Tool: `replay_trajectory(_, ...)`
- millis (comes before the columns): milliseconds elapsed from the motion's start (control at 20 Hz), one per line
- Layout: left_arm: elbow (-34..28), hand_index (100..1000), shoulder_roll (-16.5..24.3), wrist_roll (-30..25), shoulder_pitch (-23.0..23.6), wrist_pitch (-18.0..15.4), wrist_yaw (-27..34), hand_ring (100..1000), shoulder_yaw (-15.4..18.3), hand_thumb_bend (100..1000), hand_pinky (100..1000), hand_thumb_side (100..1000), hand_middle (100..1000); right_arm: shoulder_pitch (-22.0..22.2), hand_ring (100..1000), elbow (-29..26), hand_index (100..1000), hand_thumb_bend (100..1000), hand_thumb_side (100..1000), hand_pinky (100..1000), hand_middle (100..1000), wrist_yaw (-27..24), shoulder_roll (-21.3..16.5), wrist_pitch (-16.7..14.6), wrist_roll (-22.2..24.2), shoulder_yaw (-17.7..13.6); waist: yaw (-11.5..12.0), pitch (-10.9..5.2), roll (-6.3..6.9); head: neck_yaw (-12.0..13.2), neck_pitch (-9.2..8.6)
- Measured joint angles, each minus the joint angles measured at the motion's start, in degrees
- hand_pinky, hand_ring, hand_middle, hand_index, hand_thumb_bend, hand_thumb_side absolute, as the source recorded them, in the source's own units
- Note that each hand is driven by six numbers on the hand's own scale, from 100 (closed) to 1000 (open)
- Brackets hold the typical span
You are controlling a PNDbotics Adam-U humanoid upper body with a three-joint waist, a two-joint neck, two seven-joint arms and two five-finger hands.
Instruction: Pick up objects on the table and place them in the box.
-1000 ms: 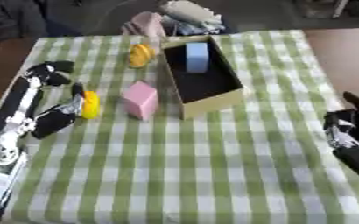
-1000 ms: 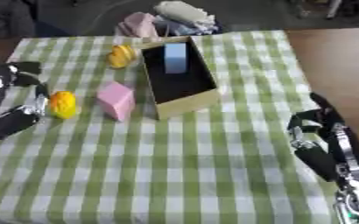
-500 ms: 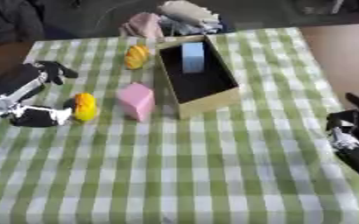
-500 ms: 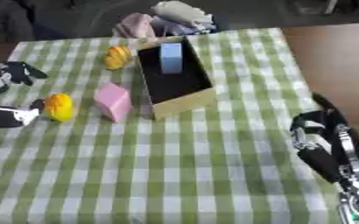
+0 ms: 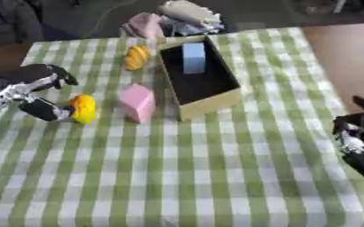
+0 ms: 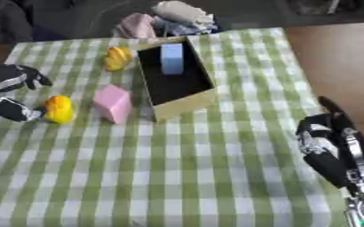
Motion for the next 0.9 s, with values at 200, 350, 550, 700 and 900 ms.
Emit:
replay_trajectory(200,4.12,866,-1.58,-0.03,-2.16,-1.28,-2.41,749,-0.95,306,780,262,789,-0.01,789,0.00,966,100,470,663,603,-0.14,0.00,-0.02,0.05,0.18,0.00,0.00,0.00,0.12,0.00)
replay_trajectory(350,5.98,876,-2.62,0.70,-3.74,-2.11,-3.86,756,-1.60,319,785,264,799,-0.05,789,0.00,966,100,470,663,603,-0.19,0.00,-0.07,0.15,0.21,-0.07,0.07,-0.02,0.23,0.00)
replay_trajectory(550,7.58,894,-3.68,0.41,-4.99,-3.27,-5.42,770,-2.69,383,798,279,821,-0.22,788,0.00,966,100,470,662,603,-0.27,0.00,-0.11,0.37,0.28,-0.26,0.22,-0.02,0.37,0.00)
replay_trajectory(700,8.44,854,-4.46,-1.84,-5.65,-4.14,-7.02,719,-3.57,389,771,284,765,-0.28,788,0.00,966,100,470,662,603,-0.36,0.00,-0.11,0.39,0.43,-0.43,0.26,-0.02,0.43,0.00)
replay_trajectory(900,8.43,709,-4.99,-4.75,-6.01,-4.77,-8.62,533,-4.19,326,636,268,561,-0.28,788,0.00,966,100,470,662,603,-0.38,0.01,-0.11,0.39,0.48,-0.57,0.50,-0.02,0.56,0.00)
